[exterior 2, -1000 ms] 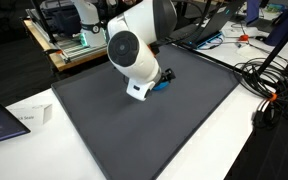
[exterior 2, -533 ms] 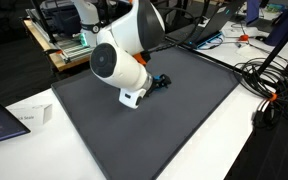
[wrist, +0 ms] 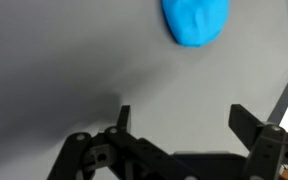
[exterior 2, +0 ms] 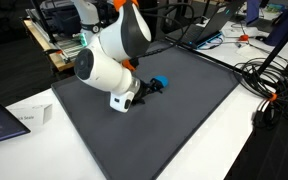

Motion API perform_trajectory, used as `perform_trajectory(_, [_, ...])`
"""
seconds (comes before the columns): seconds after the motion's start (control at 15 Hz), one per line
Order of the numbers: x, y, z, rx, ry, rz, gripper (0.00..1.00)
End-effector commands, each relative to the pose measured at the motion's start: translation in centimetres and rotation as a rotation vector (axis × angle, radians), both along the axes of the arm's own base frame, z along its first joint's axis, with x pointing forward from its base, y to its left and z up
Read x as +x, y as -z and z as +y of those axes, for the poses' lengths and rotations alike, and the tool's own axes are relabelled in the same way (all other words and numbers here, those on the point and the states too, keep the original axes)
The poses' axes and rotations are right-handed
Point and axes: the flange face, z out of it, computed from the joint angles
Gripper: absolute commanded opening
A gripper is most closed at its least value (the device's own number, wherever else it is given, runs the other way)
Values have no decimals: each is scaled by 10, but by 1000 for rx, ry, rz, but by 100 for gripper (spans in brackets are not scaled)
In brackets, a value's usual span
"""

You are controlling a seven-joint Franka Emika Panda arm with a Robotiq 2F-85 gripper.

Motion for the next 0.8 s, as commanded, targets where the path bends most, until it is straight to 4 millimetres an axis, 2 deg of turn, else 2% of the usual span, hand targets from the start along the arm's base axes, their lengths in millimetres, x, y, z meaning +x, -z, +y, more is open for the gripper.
perform_trajectory(0.0, [-28,-15,-5,-6,-24,-90,100])
perform_trajectory(0.33, [-66,-49,-1,-69,-128,-188,100])
perform_trajectory(0.73, [-114,-94,29,-148,-197,-256,100])
